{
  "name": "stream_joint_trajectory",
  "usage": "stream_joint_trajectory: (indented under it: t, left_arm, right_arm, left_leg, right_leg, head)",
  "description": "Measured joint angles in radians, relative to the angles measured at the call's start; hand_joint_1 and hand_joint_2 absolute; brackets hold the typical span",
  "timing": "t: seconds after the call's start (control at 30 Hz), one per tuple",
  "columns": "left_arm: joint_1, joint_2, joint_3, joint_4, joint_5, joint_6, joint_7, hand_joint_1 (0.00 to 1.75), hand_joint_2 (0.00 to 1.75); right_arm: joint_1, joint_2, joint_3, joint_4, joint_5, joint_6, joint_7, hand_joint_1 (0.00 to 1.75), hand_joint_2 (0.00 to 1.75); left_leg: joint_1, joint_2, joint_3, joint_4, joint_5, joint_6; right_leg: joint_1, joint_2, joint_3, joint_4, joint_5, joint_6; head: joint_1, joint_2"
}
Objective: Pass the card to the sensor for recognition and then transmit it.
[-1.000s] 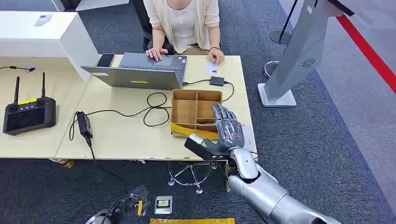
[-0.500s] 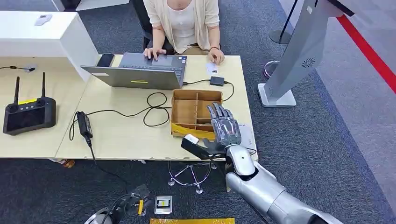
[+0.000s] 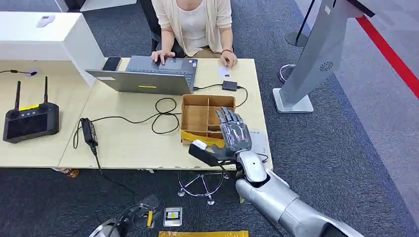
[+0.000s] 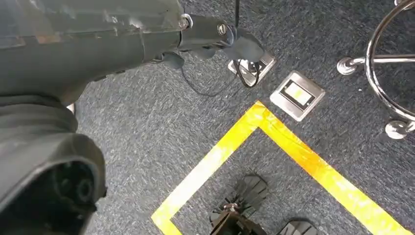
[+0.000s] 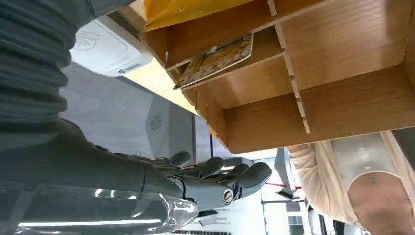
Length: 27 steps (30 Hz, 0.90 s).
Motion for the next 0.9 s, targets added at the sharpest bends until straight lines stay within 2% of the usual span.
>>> stream_joint_trajectory:
  t: [0.9]
  left_arm:
    - [-0.005,-0.003,0.0,0.032,-0.027,-0.01,-0.012,0.0,0.0]
  right_arm:
    - [-0.03,0.039,0.0,0.119,-0.041,0.007,-0.024,0.0,1.75]
  left_leg:
    - [0.0,0.0,0.0,0.0,0.0,0.0]
  right_leg:
    - [0.0,0.0,0.0,0.0,0.0,0.0]
  head:
    - [0.0,0.0]
